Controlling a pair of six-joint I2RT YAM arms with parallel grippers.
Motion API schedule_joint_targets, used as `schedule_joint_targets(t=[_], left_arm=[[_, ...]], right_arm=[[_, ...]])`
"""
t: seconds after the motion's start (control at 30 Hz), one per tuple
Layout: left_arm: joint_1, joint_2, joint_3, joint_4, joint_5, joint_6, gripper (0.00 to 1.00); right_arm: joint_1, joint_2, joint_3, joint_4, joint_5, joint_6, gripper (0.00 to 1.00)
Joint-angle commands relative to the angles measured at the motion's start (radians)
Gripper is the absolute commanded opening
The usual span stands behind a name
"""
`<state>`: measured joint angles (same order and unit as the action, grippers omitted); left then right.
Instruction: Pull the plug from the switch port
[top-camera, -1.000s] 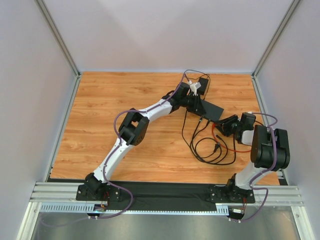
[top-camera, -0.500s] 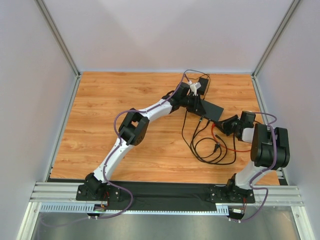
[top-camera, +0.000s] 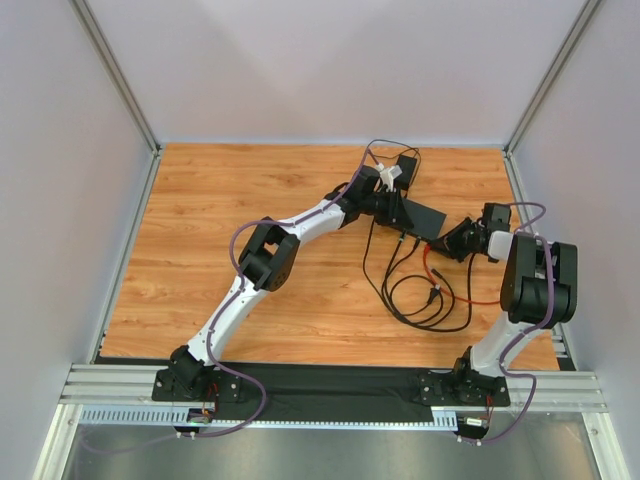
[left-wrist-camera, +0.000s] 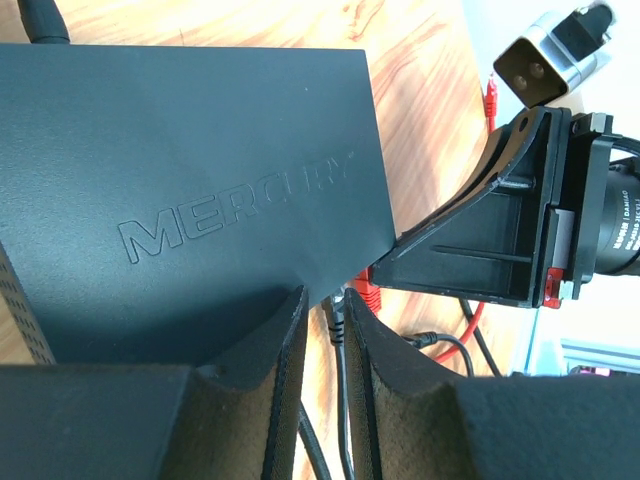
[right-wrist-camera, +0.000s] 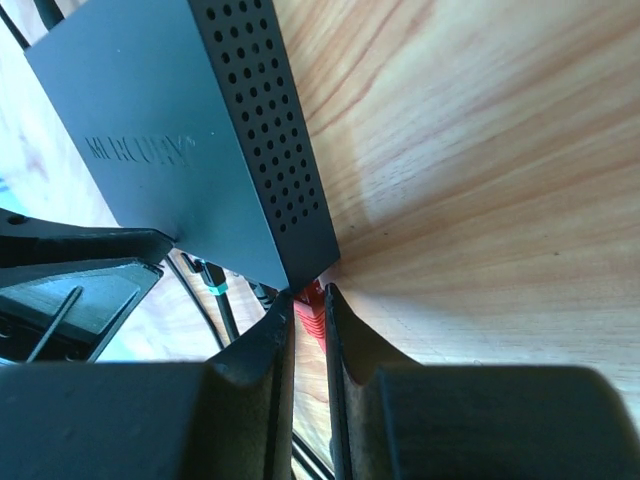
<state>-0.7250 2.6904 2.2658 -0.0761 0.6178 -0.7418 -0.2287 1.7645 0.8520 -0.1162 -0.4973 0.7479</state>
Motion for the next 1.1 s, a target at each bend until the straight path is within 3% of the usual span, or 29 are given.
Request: schedule_joint_targets(t=[0.0, 0.13, 0.4, 0.7, 0.97, 1.07], left_arm=[[-0.004, 0.045, 0.017, -0.034, -0.003, -0.013, 0.29], [-0.004, 0.045, 0.015, -0.033, 0.000, -0.014, 0.29], [-0.004, 0.043, 0.015, -0.031, 0.002, -0.016, 0.29], [-0.002, 0.036, 0.011, -0.031, 0.007, -0.010, 0.29], [0.002, 0.023, -0.011, -0.018, 0.013, -0.010, 0.29], [0.002, 0.019, -0.020, -0.011, 0.016, -0.011, 0.29]], right_arm=[[0.018, 0.050, 0.004, -0.203, 0.134, -0.120, 0.00], [0.068, 0.044, 0.045, -0.290, 0.192, -0.163, 0.00], [0.066, 0.000, 0.030, -0.269, 0.054, -0.108, 0.00], [0.071, -0.097, -0.014, -0.237, 0.135, -0.165, 0.00], [0.069, -0.177, -0.008, -0.145, 0.149, -0.142, 0.34], [0.071, -0.142, 0.012, -0.119, 0.125, -0.114, 0.38]])
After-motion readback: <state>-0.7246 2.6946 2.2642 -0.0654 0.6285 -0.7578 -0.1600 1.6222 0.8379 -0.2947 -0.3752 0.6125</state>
